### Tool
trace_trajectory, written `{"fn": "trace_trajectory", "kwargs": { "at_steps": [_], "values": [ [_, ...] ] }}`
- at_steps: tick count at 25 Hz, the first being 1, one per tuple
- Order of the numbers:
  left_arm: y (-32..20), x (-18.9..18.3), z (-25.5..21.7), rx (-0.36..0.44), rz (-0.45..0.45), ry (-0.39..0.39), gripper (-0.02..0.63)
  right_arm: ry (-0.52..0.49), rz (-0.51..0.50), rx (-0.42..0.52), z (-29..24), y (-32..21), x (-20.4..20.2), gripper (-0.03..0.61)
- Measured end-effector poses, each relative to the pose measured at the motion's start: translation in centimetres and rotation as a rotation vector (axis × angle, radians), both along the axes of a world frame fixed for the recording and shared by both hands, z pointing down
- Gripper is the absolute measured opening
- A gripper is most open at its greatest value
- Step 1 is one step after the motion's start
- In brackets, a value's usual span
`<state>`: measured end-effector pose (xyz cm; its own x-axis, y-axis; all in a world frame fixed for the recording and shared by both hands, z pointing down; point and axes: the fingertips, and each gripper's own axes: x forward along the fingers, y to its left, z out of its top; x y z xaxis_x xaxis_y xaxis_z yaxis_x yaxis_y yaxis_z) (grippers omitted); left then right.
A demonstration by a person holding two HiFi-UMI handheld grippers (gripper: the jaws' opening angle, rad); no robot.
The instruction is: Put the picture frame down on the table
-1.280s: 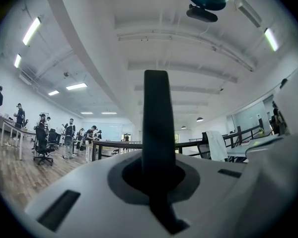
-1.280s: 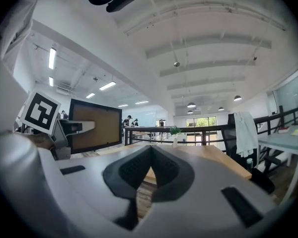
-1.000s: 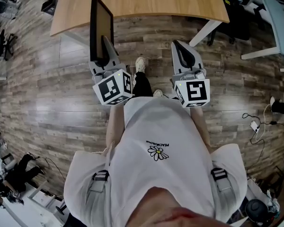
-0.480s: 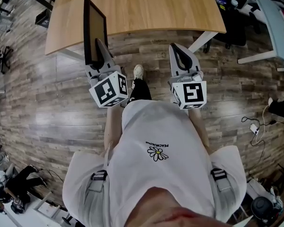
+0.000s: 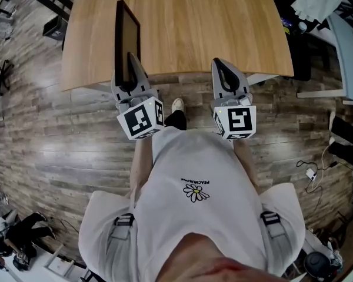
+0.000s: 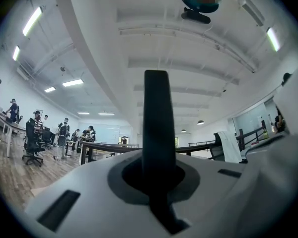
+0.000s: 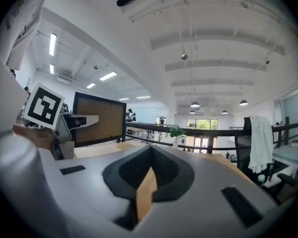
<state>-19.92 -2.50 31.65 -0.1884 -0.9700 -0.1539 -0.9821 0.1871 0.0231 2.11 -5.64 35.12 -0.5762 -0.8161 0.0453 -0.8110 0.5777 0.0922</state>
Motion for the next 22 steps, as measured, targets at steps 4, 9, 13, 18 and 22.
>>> {"fn": "trace_trajectory", "kwargs": {
  "at_steps": [4, 9, 13, 18, 22],
  "values": [
    [-5.2, -2.7, -0.1, -0.008, 0.034, -0.021, 0.023, -0.001, 0.030, 0.010, -1.6, -4.8, -3.0, 0.009],
    [-10.2, -3.7, 0.7, -0.038, 0.060, -0.042, 0.023, 0.013, 0.075, 0.019, -2.1, -8.8, -4.2, 0.009],
    [-12.2, -2.7, 1.0, -0.054, 0.053, -0.040, 0.023, 0.010, 0.080, -0.028, -0.6, -10.4, -3.0, 0.009],
    [-13.4, -2.5, 0.3, -0.060, 0.006, -0.086, 0.023, 0.029, 0.050, -0.033, -0.3, -12.4, -3.0, 0.009],
    [-14.4, -1.7, -0.3, -0.052, -0.005, -0.123, 0.024, 0.002, 0.044, -0.042, -0.6, -13.7, -2.8, 0.009]
  ]
}}
